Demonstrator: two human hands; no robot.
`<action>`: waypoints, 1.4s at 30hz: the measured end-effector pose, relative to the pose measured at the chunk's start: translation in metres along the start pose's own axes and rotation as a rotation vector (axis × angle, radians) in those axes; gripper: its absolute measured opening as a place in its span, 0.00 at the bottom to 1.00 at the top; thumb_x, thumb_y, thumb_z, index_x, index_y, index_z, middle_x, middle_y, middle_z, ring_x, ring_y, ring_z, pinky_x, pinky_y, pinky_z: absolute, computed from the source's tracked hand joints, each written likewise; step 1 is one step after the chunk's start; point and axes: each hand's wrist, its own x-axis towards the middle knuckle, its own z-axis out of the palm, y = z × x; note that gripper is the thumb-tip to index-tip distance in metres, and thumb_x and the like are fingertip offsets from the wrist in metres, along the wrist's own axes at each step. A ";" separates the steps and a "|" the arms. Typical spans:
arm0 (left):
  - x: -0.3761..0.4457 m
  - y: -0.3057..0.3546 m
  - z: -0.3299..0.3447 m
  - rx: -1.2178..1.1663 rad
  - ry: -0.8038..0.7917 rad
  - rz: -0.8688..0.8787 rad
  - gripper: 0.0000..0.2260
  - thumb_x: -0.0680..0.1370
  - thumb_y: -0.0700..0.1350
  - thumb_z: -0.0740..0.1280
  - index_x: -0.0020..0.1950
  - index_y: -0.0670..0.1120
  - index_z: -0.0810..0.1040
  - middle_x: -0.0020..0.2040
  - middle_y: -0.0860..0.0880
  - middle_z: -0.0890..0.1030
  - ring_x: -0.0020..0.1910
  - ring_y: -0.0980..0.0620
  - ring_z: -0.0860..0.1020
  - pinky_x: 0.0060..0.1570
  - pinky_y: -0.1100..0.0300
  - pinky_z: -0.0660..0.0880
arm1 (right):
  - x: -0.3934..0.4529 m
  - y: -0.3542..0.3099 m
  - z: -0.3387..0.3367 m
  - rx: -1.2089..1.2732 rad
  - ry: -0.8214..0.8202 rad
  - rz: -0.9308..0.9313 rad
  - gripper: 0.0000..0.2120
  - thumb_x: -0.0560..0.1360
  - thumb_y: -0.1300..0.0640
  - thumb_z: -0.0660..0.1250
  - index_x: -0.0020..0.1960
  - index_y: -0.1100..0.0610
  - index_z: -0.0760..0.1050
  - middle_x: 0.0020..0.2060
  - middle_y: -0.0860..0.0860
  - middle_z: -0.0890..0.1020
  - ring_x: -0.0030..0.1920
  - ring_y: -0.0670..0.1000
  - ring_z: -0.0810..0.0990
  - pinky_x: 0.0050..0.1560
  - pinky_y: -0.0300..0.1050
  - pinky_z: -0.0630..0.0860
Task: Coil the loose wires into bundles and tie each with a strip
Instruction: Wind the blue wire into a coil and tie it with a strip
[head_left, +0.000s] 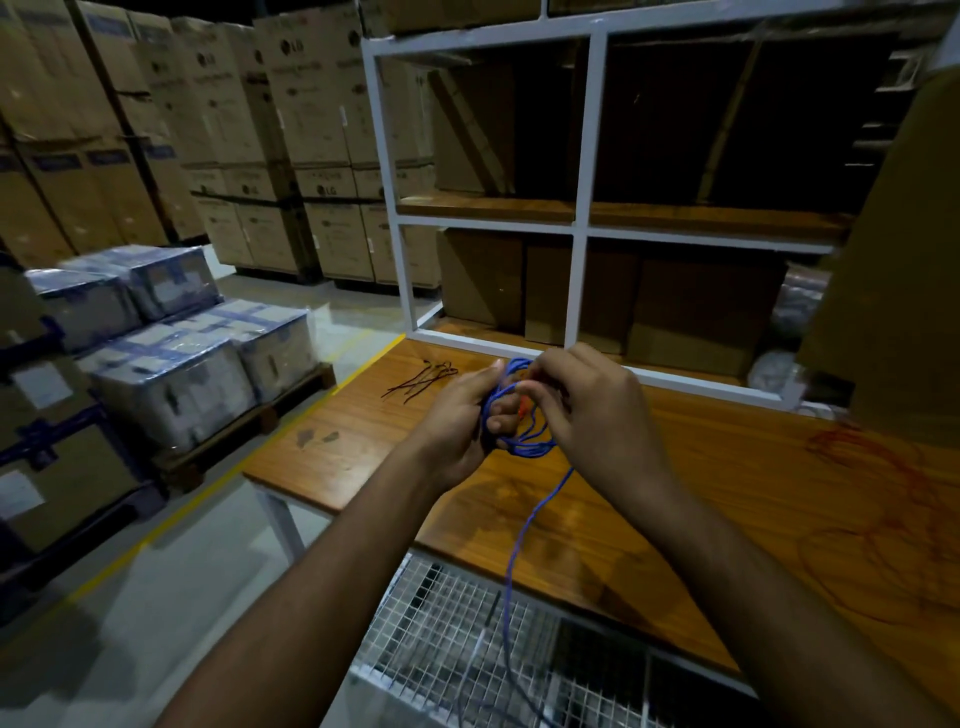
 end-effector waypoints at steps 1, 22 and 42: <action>0.000 -0.001 0.000 0.008 -0.014 -0.008 0.14 0.85 0.49 0.53 0.47 0.44 0.73 0.29 0.52 0.66 0.24 0.57 0.64 0.26 0.65 0.62 | 0.003 0.001 0.002 0.041 -0.003 0.036 0.03 0.78 0.58 0.67 0.51 0.53 0.78 0.44 0.46 0.75 0.43 0.44 0.73 0.39 0.33 0.69; -0.007 -0.006 -0.003 -0.232 -0.124 -0.172 0.19 0.83 0.54 0.56 0.39 0.45 0.74 0.24 0.55 0.62 0.20 0.59 0.59 0.24 0.64 0.50 | 0.013 0.050 0.005 0.365 -0.064 0.522 0.16 0.74 0.44 0.71 0.38 0.56 0.78 0.31 0.51 0.79 0.32 0.48 0.76 0.33 0.46 0.73; 0.019 0.010 -0.024 -0.122 0.162 0.053 0.16 0.85 0.49 0.52 0.40 0.46 0.69 0.24 0.55 0.61 0.20 0.59 0.58 0.20 0.65 0.55 | -0.080 -0.002 0.001 -0.083 -0.812 0.085 0.28 0.76 0.70 0.58 0.73 0.50 0.64 0.58 0.51 0.77 0.60 0.54 0.78 0.55 0.48 0.73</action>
